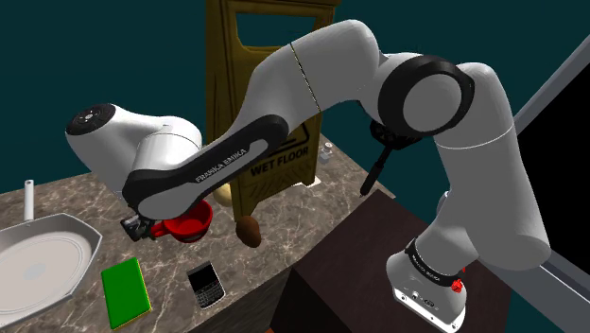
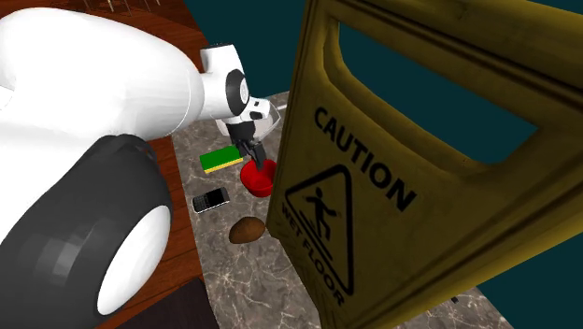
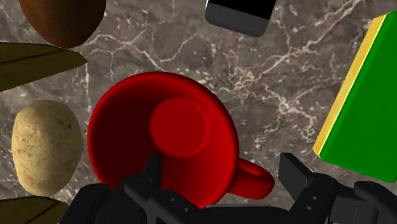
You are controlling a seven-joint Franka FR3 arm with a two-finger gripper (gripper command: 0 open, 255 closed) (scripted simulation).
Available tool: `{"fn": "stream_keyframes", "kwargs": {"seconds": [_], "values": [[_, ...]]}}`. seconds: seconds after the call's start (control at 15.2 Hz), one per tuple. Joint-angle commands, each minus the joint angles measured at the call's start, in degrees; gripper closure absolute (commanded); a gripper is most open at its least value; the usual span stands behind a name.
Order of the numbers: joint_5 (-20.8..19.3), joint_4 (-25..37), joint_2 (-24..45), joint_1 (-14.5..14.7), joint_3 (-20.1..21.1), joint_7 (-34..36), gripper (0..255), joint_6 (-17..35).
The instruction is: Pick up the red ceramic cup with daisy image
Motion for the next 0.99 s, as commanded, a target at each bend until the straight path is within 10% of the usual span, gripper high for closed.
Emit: {"fn": "stream_keyframes", "kwargs": {"seconds": [0.0, 0.26, 0.33, 0.92], "values": [[-0.4, 0.1, 1.1, 0.2, -0.3, 0.3, 0, 1.0], [-0.9, 0.2, 2.3, 0.4, -0.7, 0.6, 0, 2.1], [-0.9, 0.3, 2.4, 0.5, -0.7, 0.7, 255, 2.0], [-0.9, 0.2, 2.3, 0.4, -0.7, 0.6, 255, 2.1]]}}
